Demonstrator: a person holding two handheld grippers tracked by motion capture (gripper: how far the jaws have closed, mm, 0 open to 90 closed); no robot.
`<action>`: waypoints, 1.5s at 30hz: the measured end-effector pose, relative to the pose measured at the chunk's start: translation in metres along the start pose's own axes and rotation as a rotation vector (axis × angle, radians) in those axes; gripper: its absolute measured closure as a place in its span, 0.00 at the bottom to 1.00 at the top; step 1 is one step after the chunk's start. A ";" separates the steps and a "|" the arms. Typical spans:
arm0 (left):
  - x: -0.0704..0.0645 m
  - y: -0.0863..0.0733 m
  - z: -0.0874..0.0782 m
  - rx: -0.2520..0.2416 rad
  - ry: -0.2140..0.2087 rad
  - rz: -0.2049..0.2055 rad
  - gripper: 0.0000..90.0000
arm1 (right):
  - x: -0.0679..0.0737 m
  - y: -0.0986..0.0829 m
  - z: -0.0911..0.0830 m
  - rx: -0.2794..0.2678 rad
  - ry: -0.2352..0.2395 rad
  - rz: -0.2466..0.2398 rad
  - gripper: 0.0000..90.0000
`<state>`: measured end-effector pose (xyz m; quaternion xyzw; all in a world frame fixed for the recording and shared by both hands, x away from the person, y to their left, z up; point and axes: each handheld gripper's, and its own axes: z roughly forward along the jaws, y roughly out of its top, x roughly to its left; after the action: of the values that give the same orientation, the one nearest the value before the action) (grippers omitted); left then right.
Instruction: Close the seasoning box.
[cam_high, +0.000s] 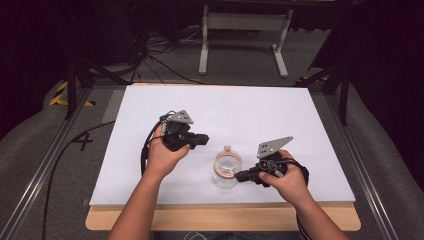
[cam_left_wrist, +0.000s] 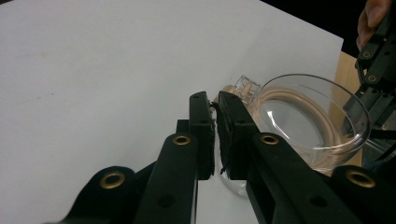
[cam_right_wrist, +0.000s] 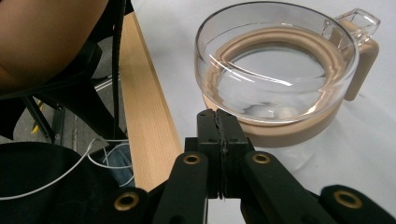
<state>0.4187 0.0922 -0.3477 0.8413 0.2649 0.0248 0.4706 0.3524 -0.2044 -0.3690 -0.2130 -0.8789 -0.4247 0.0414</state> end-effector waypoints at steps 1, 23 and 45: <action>0.000 0.000 0.000 -0.001 0.000 0.003 0.94 | 0.001 0.000 0.000 0.004 0.001 -0.001 1.00; 0.001 -0.010 -0.018 -0.018 0.049 -0.021 0.86 | 0.001 0.012 -0.022 -0.095 -0.036 -0.045 0.94; 0.022 -0.044 -0.055 -0.030 0.191 -0.124 0.79 | -0.059 0.003 -0.072 -0.196 -0.267 0.049 0.63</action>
<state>0.4035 0.1638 -0.3568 0.8098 0.3599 0.0799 0.4565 0.3995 -0.2777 -0.3360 -0.2919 -0.8256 -0.4751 -0.0864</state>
